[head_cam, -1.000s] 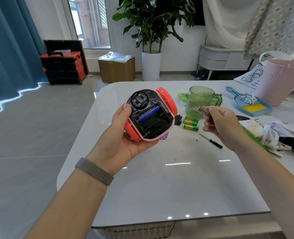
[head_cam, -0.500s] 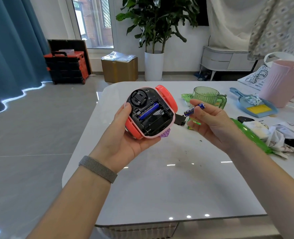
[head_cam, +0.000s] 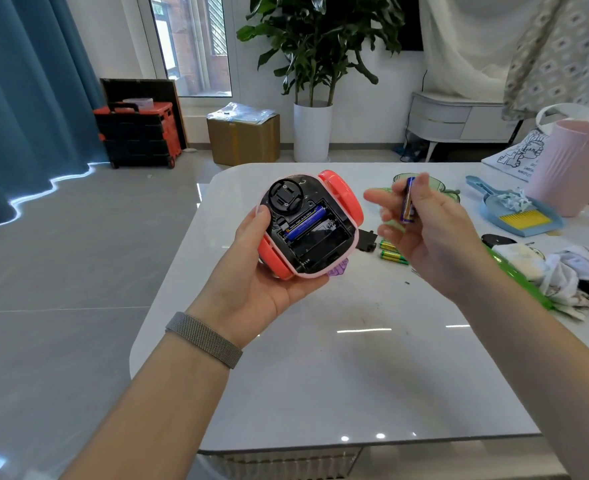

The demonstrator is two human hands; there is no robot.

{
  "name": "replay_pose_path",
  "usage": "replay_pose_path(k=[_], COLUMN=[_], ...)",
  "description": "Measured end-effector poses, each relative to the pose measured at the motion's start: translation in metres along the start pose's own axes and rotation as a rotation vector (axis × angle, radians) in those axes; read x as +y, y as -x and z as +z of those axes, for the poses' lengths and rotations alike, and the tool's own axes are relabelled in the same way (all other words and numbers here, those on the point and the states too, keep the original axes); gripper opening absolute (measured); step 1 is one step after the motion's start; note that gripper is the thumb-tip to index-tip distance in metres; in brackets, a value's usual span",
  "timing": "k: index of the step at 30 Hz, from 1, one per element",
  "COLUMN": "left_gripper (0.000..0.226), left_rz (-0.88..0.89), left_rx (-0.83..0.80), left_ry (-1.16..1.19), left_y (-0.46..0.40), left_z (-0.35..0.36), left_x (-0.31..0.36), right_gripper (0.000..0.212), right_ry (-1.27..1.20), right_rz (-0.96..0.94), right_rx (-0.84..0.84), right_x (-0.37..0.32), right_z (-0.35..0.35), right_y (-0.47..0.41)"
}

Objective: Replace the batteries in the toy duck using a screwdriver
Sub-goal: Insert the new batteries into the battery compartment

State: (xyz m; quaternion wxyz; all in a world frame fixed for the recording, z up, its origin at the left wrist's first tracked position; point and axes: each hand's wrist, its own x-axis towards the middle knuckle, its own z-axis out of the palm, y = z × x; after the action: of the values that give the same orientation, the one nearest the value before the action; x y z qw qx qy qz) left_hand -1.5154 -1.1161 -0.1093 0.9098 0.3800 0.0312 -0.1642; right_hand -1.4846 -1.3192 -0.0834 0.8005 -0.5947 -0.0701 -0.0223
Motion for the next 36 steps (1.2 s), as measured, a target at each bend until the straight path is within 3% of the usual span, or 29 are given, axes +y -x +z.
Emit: replay_pose_path(k=[5,9,14,20,28,36], left_gripper=[0.041,0.043,0.047,0.049,0.051,0.052], left_rz=[-0.008,-0.009,-0.016,-0.014,0.016,0.024], left_rx=[-0.016,-0.023,-0.049,-0.065,-0.098,-0.167], left_ry=[-0.001,-0.002,0.027,0.103,0.114,0.129], left_y=[0.000,-0.002,-0.003,-0.005,-0.008,-0.005], left_z=[0.000,-0.002,-0.002,-0.001,-0.003,0.001], left_x=[-0.001,-0.001,-0.002,-0.002,-0.004,-0.005], right_gripper=[0.027,0.026,0.016,0.024,0.016,0.018], right_ry=[0.238,0.200,0.304,0.362,1.058,1.298], right_rz=[-0.155,-0.187,-0.316,-0.451,-1.057,-1.221], right_rx=[-0.046,-0.152,-0.039,0.112,-0.193,-0.043], right_x=[-0.012,-0.012,-0.005,0.004,0.025,0.036], right_z=[0.017,0.026,0.035,0.036,0.038,0.036], right_y=[0.014,0.025,0.027,0.025,0.028,0.019])
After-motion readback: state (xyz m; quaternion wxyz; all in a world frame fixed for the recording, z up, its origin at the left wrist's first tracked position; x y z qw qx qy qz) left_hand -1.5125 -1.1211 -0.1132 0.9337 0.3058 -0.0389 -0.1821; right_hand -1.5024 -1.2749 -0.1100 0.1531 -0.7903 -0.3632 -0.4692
